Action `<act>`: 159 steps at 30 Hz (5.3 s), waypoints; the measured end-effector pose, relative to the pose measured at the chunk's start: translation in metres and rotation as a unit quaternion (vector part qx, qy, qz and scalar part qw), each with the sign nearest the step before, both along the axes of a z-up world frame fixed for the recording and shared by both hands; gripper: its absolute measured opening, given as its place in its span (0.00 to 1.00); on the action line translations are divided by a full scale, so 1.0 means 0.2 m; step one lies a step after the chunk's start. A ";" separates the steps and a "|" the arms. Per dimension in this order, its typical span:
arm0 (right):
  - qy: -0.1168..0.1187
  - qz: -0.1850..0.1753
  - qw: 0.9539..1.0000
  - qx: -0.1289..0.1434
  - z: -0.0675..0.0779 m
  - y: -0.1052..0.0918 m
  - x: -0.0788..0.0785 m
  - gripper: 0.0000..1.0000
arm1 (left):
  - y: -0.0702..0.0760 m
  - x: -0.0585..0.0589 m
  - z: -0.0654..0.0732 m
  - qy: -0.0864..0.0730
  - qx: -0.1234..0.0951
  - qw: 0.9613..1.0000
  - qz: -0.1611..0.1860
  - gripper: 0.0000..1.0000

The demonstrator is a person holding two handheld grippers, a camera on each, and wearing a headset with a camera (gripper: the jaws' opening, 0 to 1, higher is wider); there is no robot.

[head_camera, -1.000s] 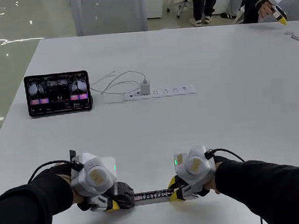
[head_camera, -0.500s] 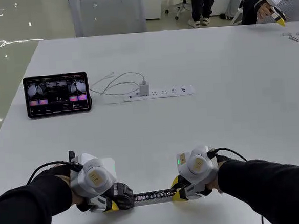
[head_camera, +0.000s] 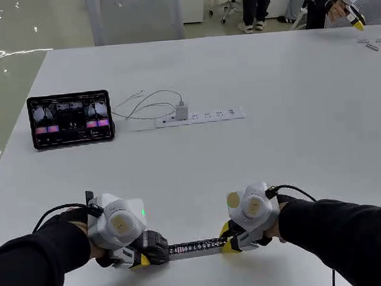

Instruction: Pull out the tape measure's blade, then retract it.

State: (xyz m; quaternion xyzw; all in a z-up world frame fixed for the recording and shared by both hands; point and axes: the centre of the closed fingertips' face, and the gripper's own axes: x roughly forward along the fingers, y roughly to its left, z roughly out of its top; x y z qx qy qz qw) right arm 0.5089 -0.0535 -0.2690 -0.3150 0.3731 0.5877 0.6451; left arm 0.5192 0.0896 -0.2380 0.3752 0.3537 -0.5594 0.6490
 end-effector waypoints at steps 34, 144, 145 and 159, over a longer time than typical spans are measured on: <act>0.001 -0.004 1.000 -0.005 0.00 -0.08 0.01 0.09 | 0.00 0.00 0.00 -0.001 -0.001 1.000 0.006 0.30; 0.011 -0.038 0.999 -0.021 0.00 -0.38 0.01 0.09 | 0.00 0.00 0.00 -0.002 -0.005 1.000 0.010 0.30; 0.011 -0.038 0.999 -0.021 0.00 -0.38 0.01 0.09 | 0.00 0.00 0.00 -0.002 -0.005 1.000 0.010 0.30; 0.009 -0.039 0.999 -0.023 0.00 -0.41 0.01 0.09 | 0.00 0.00 0.00 -0.003 -0.004 1.000 0.011 0.30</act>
